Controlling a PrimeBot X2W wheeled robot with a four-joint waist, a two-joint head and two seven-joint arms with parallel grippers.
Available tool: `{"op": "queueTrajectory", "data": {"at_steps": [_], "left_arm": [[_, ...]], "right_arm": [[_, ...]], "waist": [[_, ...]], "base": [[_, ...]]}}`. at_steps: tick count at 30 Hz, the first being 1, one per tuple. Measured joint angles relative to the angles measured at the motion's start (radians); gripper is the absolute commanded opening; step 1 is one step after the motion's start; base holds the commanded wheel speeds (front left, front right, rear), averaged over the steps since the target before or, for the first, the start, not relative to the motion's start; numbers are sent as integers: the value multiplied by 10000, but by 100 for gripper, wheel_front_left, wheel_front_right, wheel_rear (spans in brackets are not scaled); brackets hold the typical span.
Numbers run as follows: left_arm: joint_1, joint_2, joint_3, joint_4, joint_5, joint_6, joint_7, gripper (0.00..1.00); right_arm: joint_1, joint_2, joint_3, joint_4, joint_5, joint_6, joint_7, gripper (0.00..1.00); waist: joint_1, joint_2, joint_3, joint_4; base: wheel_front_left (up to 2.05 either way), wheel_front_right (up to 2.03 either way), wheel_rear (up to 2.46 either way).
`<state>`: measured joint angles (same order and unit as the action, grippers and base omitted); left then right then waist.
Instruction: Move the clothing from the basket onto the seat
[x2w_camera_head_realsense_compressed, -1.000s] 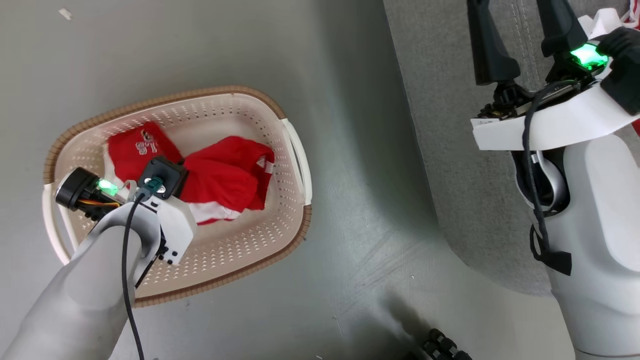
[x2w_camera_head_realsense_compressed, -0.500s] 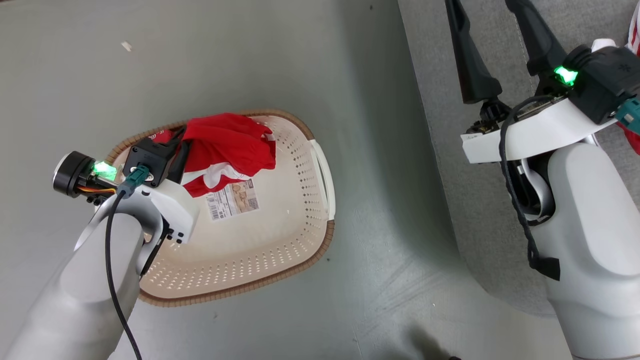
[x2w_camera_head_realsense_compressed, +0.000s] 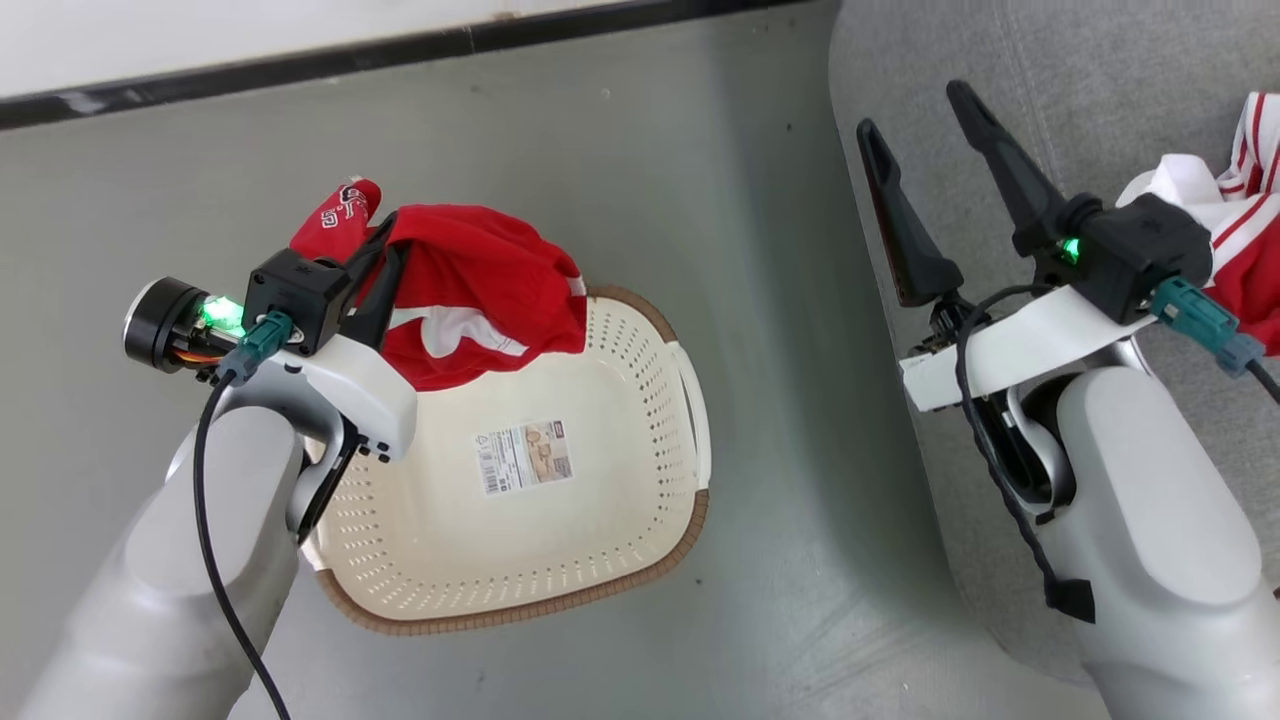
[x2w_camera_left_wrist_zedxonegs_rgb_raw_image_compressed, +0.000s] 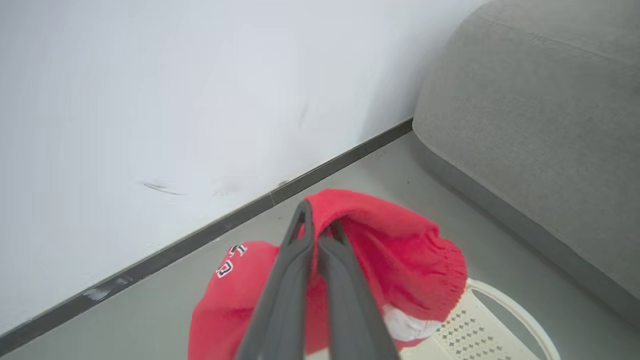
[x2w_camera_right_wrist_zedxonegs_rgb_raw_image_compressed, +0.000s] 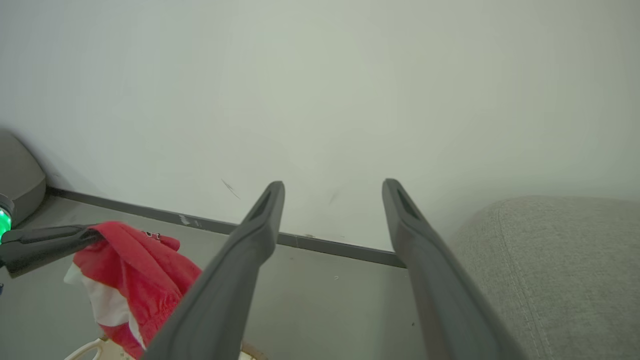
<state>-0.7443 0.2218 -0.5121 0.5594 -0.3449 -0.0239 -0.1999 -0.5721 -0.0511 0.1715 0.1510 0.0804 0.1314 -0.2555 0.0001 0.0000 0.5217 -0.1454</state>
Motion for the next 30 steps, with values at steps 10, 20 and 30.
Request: {"op": "queueTrajectory", "data": {"at_steps": [10,20,30], "left_arm": [[203,-205,-75,-360,-359,-332,-35,0],[316,-535,-437,-698,-570,-594,157,0],[402,-1043,-926,-982,-830,-773,525,0]], "right_arm": [[821,-4,71,474,-25,-2,0,100],[1465,-111,297,782,-46,-2,0,100],[2173,-408,729,1068,-98,-2,2,100]], "waist": [[0,0,-1331,409],[0,0,-2436,614],[0,0,-3330,649]], "base": [[0,0,0],[0,0,0],[0,0,0]]}}
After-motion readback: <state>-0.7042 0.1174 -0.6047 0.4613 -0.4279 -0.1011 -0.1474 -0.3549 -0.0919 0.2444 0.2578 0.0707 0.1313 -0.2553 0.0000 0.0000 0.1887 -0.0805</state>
